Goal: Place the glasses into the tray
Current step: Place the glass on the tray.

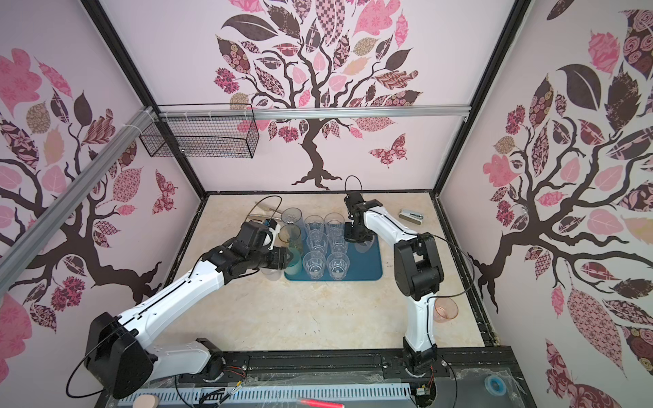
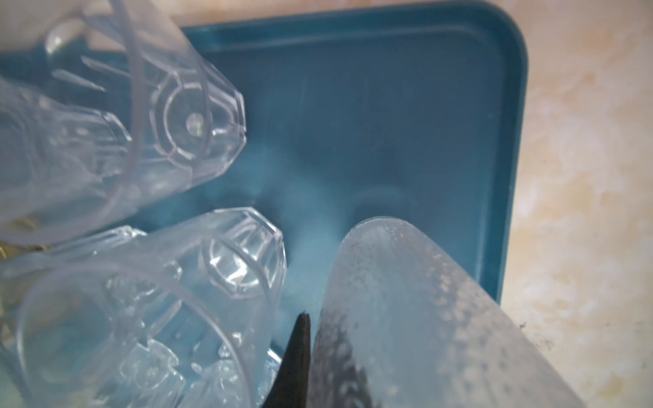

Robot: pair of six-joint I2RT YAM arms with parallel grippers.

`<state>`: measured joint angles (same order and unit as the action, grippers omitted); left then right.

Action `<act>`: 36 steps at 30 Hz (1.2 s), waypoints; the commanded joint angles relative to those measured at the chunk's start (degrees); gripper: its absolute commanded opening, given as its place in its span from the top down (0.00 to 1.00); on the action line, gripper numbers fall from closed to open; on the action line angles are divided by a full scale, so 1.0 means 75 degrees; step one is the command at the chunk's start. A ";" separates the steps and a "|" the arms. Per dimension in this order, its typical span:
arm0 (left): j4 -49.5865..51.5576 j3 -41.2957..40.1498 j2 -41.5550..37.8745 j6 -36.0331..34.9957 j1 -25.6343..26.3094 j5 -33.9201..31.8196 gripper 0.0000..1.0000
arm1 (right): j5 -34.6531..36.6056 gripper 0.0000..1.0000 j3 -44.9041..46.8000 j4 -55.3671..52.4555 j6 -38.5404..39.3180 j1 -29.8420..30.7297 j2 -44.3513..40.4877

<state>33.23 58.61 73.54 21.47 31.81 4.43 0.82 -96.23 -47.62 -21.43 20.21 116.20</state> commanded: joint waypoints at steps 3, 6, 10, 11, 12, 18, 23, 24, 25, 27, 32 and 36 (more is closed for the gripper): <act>0.0012 -0.0298 -0.0230 -0.0027 0.0016 -0.0112 0.34 | -0.0003 0.92 -0.1025 -0.0402 0.0131 -0.0348 0.0891; -0.0001 -0.0290 -0.0202 -0.0019 0.0014 -0.0071 0.34 | -0.0215 0.91 -0.1331 -0.0434 0.0173 -0.0420 0.1197; 0.0000 -0.0239 -0.0152 -0.0004 0.0013 -0.0039 0.34 | -0.0450 0.90 -0.1704 -0.0524 0.0186 -0.0456 0.1565; 0.0017 -0.0235 -0.0159 -0.0004 0.0013 -0.0032 0.34 | -0.0482 0.90 -0.1782 -0.0533 0.0185 -0.0456 0.1629; 0.0022 -0.0240 -0.0156 -0.0004 0.0015 -0.0038 0.34 | -0.0501 0.89 -0.1843 -0.0551 0.0180 -0.0454 0.1684; 0.0034 -0.0260 -0.0172 0.0018 0.0018 -0.0050 0.34 | -0.0607 0.85 -0.2487 -0.0791 0.0208 -0.0457 0.2131; 0.0069 -0.0244 -0.0221 0.0002 0.0014 -0.0120 0.34 | -0.0586 0.75 -0.2890 -0.1021 0.0225 -0.0450 0.2276; 0.0084 -0.0245 -0.0233 0.0007 0.0013 -0.0123 0.34 | -0.0595 0.72 -0.2914 -0.1034 0.0232 -0.0456 0.2242; 0.0086 -0.0255 -0.0230 0.0008 0.0013 -0.0133 0.34 | -0.0612 0.70 -0.2936 -0.1039 0.0240 -0.0451 0.2198; 0.0090 -0.0256 -0.0208 0.0028 0.0021 -0.0126 0.34 | -0.0645 0.66 -0.2997 -0.1097 0.0255 -0.0444 0.2114; 0.0053 -0.0205 -0.0163 0.0101 0.0018 -0.0052 0.34 | -0.0705 0.58 -0.3226 -0.1268 0.0250 -0.0426 0.1811; 0.0034 -0.0209 -0.0149 0.0107 0.0018 -0.0067 0.34 | -0.0708 0.55 -0.3237 -0.1347 0.0251 -0.0406 0.1543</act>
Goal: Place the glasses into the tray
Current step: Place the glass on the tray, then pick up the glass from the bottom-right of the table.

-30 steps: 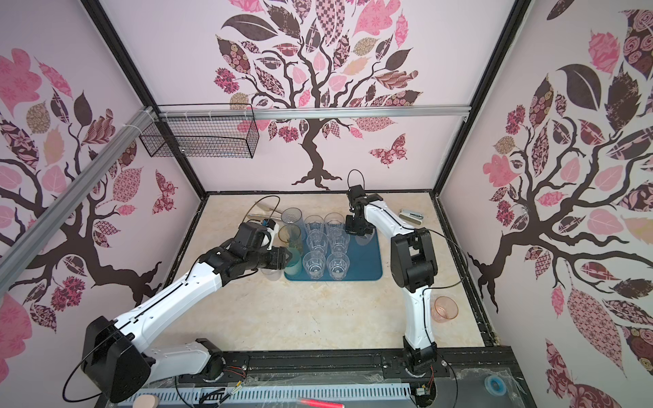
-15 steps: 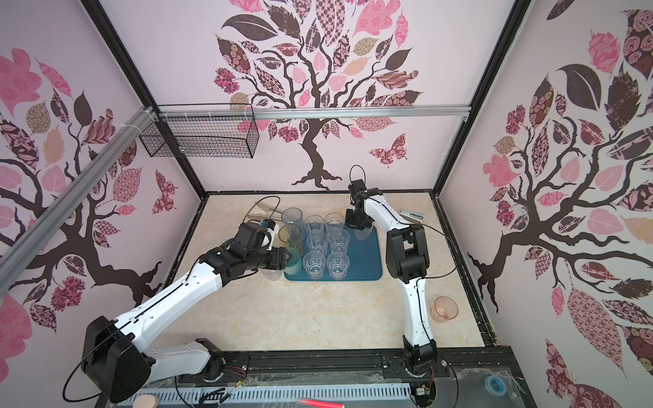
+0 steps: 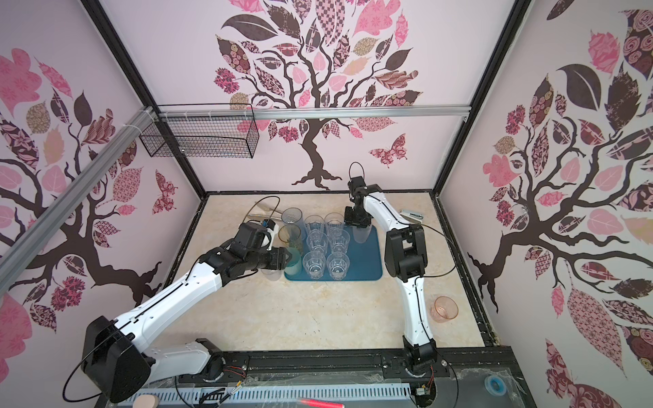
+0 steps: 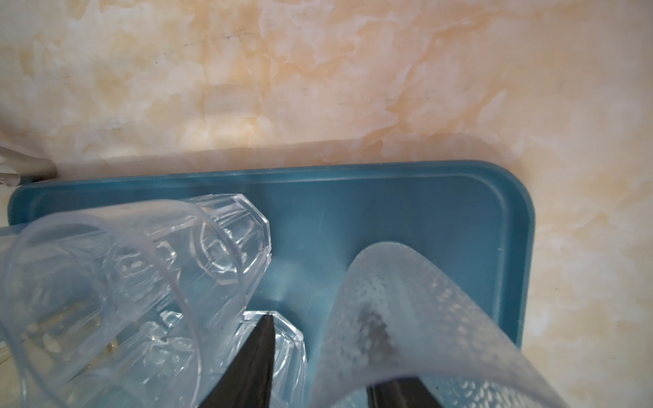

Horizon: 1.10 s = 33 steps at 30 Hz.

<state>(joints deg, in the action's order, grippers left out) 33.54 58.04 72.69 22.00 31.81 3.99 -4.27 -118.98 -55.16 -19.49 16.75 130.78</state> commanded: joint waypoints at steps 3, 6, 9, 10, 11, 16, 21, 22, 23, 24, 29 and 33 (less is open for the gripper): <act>-0.0015 -0.0145 -0.0040 0.0093 0.0014 -0.0034 0.34 | -0.0034 0.53 -0.0281 -0.0465 -0.0021 0.0069 -0.0564; -0.0040 -0.0145 -0.0142 0.0082 0.0014 -0.0207 0.33 | -0.0063 0.52 -0.0269 -0.0576 -0.0010 0.0087 -0.0853; -0.0078 -0.0128 -0.0340 0.0046 0.0023 -0.0626 0.31 | 0.0009 0.49 -0.0102 -0.0554 -0.0010 0.0110 -0.1325; -0.0046 -0.0090 -0.0411 -0.0027 0.0016 -0.0795 0.31 | 0.0057 0.47 -0.0023 -0.0517 -0.0028 0.0110 -0.1540; 0.0001 -0.0037 -0.0461 -0.0126 0.0015 -0.0916 0.30 | 0.0082 0.46 0.0091 -0.0492 -0.0028 0.0110 -0.1743; 0.0246 0.0237 -0.0565 -0.0448 -0.0035 -0.1400 0.28 | 0.0103 0.43 0.0725 -0.0345 -0.0049 0.0110 -0.2528; 0.0377 0.0201 -0.0864 -0.0349 -0.0423 -0.1484 0.27 | 0.0244 0.41 0.2463 0.0380 -0.0205 0.0103 -0.4002; 0.0414 0.0166 -0.0958 -0.0275 -0.0585 -0.1432 0.26 | 0.0352 0.41 0.2855 0.0487 -0.0263 0.0100 -0.4331; 0.0456 0.0146 -0.1024 -0.0223 -0.0735 -0.1386 0.26 | 0.0509 0.41 0.3218 0.0557 -0.0329 0.0088 -0.4610; 0.0509 0.0103 -0.1096 -0.0192 -0.0857 -0.1380 0.26 | 0.0705 0.41 0.3582 0.0608 -0.0414 0.0075 -0.4906; 0.0673 0.0046 -0.1299 -0.0267 -0.0928 -0.1467 0.25 | 0.1418 0.40 0.5260 0.0661 -0.0796 0.0044 -0.6259; 0.0472 -0.0065 -0.1291 -0.0246 -0.0866 -0.0808 0.25 | 0.1928 0.39 0.6358 0.0449 -0.1137 -0.0102 -0.7182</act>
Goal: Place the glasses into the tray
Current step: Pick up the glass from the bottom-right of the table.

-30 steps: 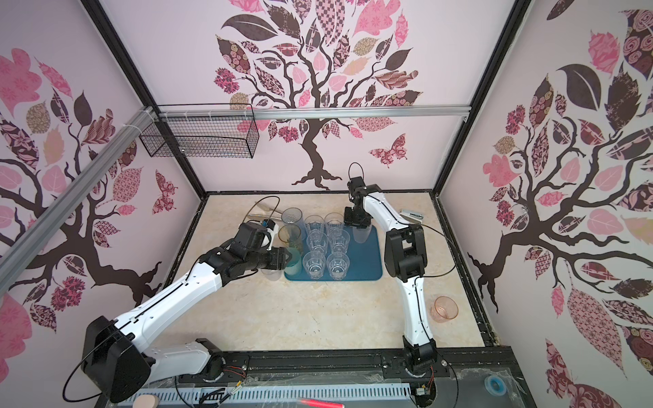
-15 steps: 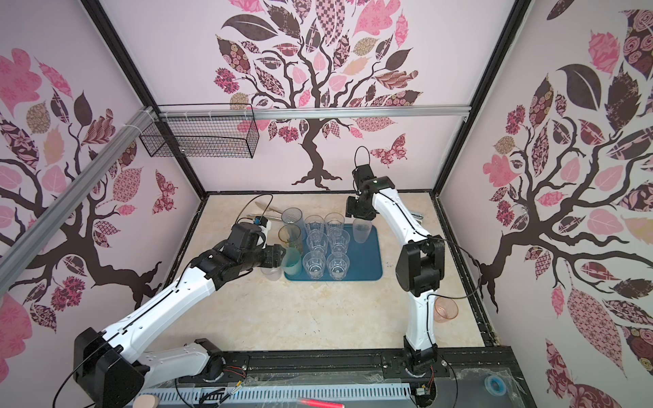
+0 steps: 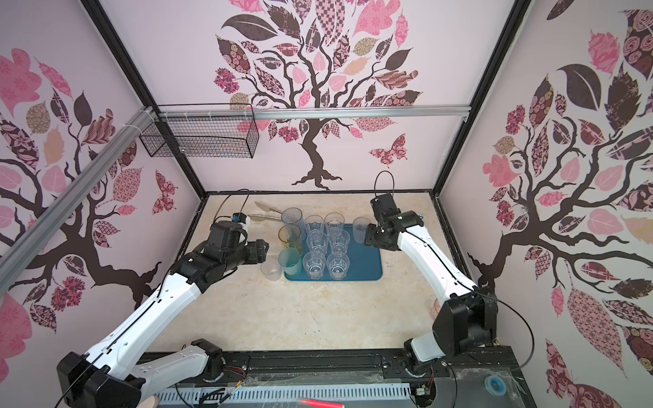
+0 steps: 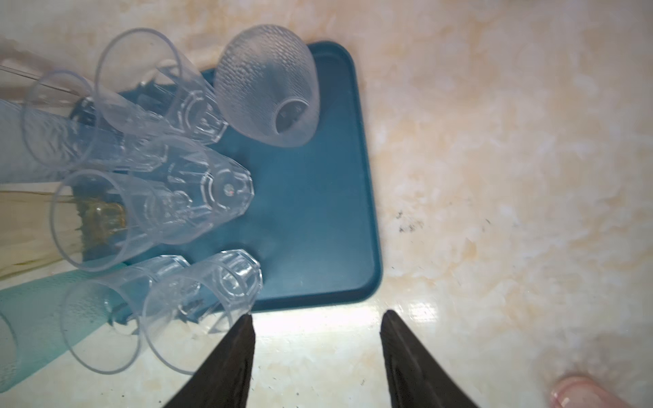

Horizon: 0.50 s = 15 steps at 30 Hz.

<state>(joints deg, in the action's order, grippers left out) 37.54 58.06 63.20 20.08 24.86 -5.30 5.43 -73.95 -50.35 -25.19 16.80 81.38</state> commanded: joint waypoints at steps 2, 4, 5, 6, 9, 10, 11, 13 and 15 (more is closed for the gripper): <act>-0.0197 -0.0111 0.0031 0.0053 0.0248 0.0628 0.26 | 0.0808 0.38 0.0756 -0.0414 -0.0533 -0.0310 -0.0955; -0.0395 -0.0114 0.0109 0.0033 0.0617 0.0703 0.26 | 0.0894 0.38 0.1181 -0.0559 -0.0632 -0.0587 -0.1280; -0.0478 -0.0119 0.0159 0.0024 0.0776 0.0721 0.25 | 0.0966 0.37 0.1332 -0.0622 -0.0673 -0.0655 -0.1394; -0.0571 -0.0099 0.0220 0.0021 0.0960 0.0747 0.25 | 0.1027 0.36 0.1481 -0.0688 -0.0720 -0.0717 -0.1498; -0.0868 -0.0074 0.0428 0.0162 0.1219 0.1049 0.25 | 0.1051 0.32 0.1933 -0.0798 -0.0979 -0.0949 -0.1682; -0.0957 -0.0060 0.0497 0.0160 0.1312 0.1115 0.24 | 0.1018 0.31 0.2119 -0.0773 -0.1074 -0.1120 -0.1749; -0.1026 -0.0040 0.0579 0.0145 0.1391 0.1165 0.24 | 0.0954 0.30 0.2291 -0.0715 -0.1150 -0.1277 -0.1823; -0.1089 0.0046 0.0796 0.0037 0.1588 0.1210 0.23 | 0.0806 0.30 0.2619 -0.0614 -0.1301 -0.1636 -0.1987; -0.1044 0.0195 0.1055 -0.0117 0.1807 0.1251 0.22 | 0.1026 0.29 0.2710 -0.0620 -0.1493 -0.1691 -0.2145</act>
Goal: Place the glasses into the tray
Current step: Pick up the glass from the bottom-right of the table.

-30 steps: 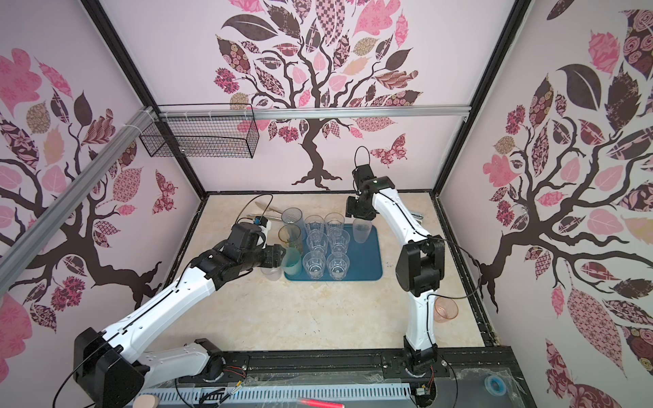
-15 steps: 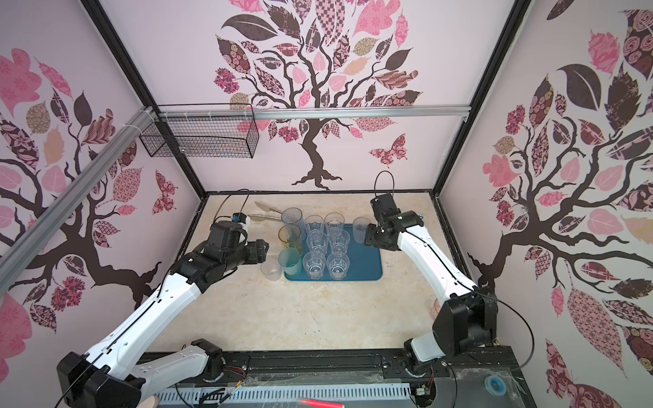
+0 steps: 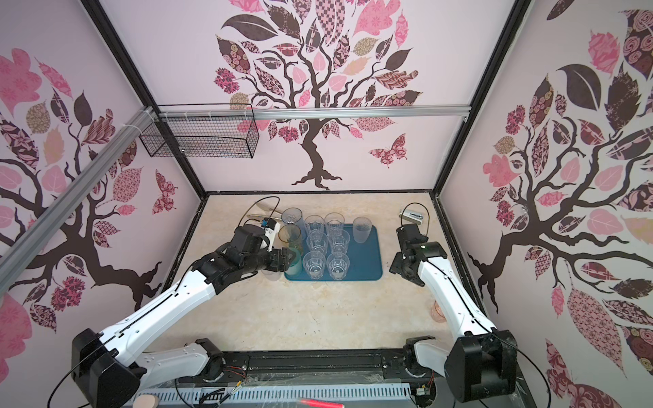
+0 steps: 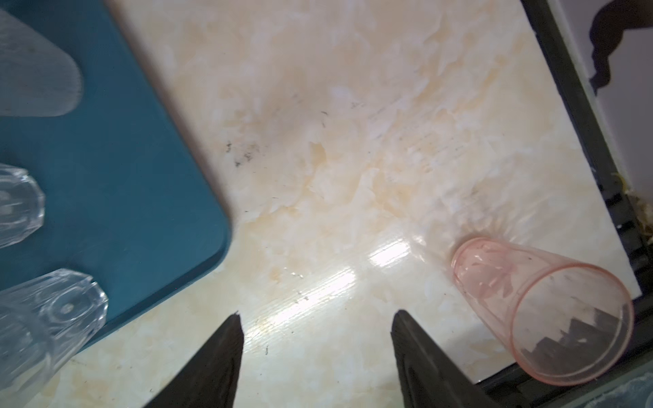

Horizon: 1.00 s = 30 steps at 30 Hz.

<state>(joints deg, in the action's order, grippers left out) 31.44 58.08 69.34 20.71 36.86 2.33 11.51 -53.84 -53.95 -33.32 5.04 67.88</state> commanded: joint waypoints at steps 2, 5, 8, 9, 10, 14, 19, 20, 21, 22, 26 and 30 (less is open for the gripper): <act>-0.0165 0.0358 0.0502 -0.0349 0.0422 0.0264 0.22 | 0.0431 0.26 0.0018 -0.0197 -0.0559 -0.0125 -0.0408; -0.0215 0.0586 0.0812 -0.0406 0.0658 0.0293 0.22 | 0.0692 0.16 0.0053 -0.0282 -0.0748 -0.0196 -0.0379; -0.0411 0.0796 0.1065 -0.0394 0.0818 0.0344 0.22 | 0.1025 0.07 0.0117 -0.0318 -0.1082 -0.0319 -0.0496; -0.0443 0.0891 0.1162 -0.0406 0.0876 0.0363 0.22 | 0.1055 0.04 0.0153 -0.0349 -0.1236 -0.0456 -0.0550; -0.0443 0.0986 0.1247 -0.0413 0.0925 0.0381 0.22 | 0.0991 0.01 0.0194 -0.0376 -0.1331 -0.0679 -0.0603; -0.0461 0.1149 0.1435 -0.0464 0.1037 0.0463 0.22 | 0.0269 0.01 0.0483 -0.0273 -0.1472 -0.1810 -0.0831; -0.0477 0.1098 0.1433 -0.0590 0.1039 0.0327 0.22 | 0.0501 0.01 0.0500 -0.0324 -0.1612 -0.1987 -0.0882; -0.0471 0.1097 0.1430 -0.0615 0.1044 0.0300 0.22 | 0.0526 0.00 0.0553 -0.0306 -0.1636 -0.2032 -0.0893; -0.0459 0.1080 0.1425 -0.0639 0.1043 0.0276 0.22 | 0.0501 0.01 0.0608 -0.0267 -0.1651 -0.2145 -0.0905; -0.0464 0.1067 0.1397 -0.0652 0.1038 0.0264 0.22 | 0.0460 0.01 0.0666 -0.0182 -0.1633 -0.2242 -0.0945; -0.0458 0.1013 0.1395 -0.0605 0.1046 0.0291 0.22 | 0.0260 0.02 0.0855 0.0114 -0.1613 -0.2506 -0.1020; -0.0453 0.0968 0.1378 -0.0587 0.1039 0.0282 0.22 | 0.0026 0.04 0.1016 0.0334 -0.1617 -0.2723 -0.1023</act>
<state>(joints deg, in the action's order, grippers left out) 28.60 65.04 79.79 16.82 44.58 4.82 13.08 -46.63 -52.45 -44.97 -14.37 61.10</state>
